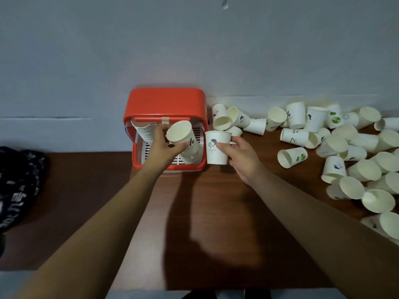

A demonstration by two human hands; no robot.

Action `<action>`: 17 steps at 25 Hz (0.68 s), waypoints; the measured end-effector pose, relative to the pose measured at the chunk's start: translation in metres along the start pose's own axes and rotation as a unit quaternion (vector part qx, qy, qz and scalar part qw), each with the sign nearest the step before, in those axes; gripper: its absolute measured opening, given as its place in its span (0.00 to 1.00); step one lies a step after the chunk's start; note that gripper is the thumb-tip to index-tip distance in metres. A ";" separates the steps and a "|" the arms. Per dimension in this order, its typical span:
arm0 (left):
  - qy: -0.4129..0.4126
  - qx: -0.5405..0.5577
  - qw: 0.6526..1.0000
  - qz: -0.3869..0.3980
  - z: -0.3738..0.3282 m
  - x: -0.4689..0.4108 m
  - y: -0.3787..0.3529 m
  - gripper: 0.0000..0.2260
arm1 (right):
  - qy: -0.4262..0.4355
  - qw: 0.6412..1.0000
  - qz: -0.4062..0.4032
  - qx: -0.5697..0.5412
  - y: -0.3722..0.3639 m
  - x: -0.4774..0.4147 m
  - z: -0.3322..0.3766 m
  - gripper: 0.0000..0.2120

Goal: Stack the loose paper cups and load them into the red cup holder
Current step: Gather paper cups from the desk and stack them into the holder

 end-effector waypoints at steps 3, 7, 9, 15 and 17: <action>-0.044 -0.054 0.997 0.014 0.005 -0.007 -0.005 0.30 | 0.000 1.000 -0.011 0.009 0.005 -0.004 -0.003 0.35; -0.069 -0.119 0.990 0.015 0.018 -0.013 -0.020 0.29 | -0.002 1.000 -0.018 0.009 0.011 -0.011 -0.006 0.33; -0.072 -0.152 0.985 0.024 0.025 -0.014 -0.030 0.29 | -0.003 1.000 -0.017 0.015 0.011 -0.015 -0.007 0.31; -0.040 -0.175 0.982 0.049 0.052 -0.021 -0.034 0.38 | -0.003 0.999 -0.007 0.049 0.006 -0.030 -0.012 0.20; -0.042 -0.213 0.973 0.076 0.058 -0.024 -0.037 0.37 | 0.009 0.998 -0.001 0.070 0.000 -0.032 -0.010 0.21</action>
Point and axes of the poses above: each hand's wrist, its own x-axis away from the middle knuckle, its own y-axis out of the back of the hand, z = x × y, the point moved 8 cm from there along -x, towards the middle knuckle
